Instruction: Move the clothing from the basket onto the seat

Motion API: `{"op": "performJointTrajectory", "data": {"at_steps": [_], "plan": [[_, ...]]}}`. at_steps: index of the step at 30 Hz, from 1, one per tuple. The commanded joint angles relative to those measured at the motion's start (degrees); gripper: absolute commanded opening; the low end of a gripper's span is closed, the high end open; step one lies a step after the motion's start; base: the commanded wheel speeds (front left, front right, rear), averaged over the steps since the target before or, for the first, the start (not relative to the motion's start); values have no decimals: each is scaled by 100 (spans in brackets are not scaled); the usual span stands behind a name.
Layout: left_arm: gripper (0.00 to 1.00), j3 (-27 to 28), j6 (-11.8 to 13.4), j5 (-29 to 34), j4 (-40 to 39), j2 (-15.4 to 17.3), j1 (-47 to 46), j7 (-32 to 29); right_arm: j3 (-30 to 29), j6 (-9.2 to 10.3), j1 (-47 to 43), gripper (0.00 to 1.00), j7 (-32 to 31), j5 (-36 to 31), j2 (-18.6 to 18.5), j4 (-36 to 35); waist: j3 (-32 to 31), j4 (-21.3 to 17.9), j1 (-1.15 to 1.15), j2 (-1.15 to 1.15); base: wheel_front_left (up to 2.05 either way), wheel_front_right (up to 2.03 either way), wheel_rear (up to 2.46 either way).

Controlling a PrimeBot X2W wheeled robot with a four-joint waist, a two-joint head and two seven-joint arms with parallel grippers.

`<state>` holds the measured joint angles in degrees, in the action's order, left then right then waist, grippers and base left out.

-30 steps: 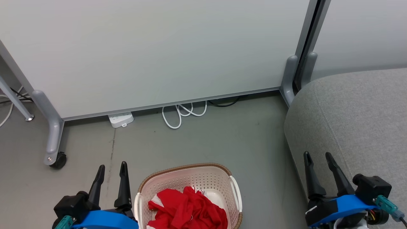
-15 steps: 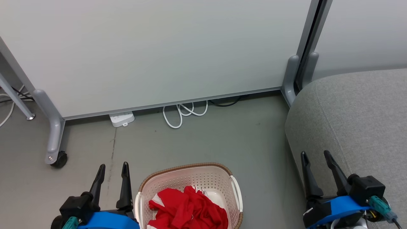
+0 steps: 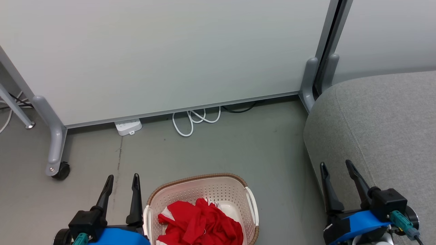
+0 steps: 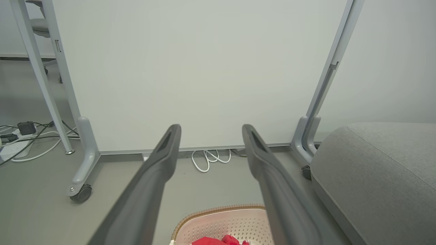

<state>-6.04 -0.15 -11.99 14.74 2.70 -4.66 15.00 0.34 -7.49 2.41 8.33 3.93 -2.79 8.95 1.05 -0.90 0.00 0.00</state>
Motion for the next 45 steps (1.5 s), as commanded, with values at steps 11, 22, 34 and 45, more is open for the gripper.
{"op": "performJointTrajectory", "data": {"at_steps": [11,22,34,45], "plan": [[100,12,10,26,46,33,-40,28,3,0,14,100,38,-2,-17,-3,57,-9,0,0,0,0,0],[100,-183,-177,102,664,182,-640,-267,221,1,782,100,102,76,-16,-289,1201,-549,0,0,0,0,0],[100,-215,-295,95,2301,577,-1865,-1050,689,1,2012,100,504,399,-10,-64,2958,-1583,0,0,0,0,0],[100,-16,-89,-41,3277,946,-2449,-1455,1134,1,2534,100,687,952,-9,242,3736,-2308,0,0,0,0,0]]}}
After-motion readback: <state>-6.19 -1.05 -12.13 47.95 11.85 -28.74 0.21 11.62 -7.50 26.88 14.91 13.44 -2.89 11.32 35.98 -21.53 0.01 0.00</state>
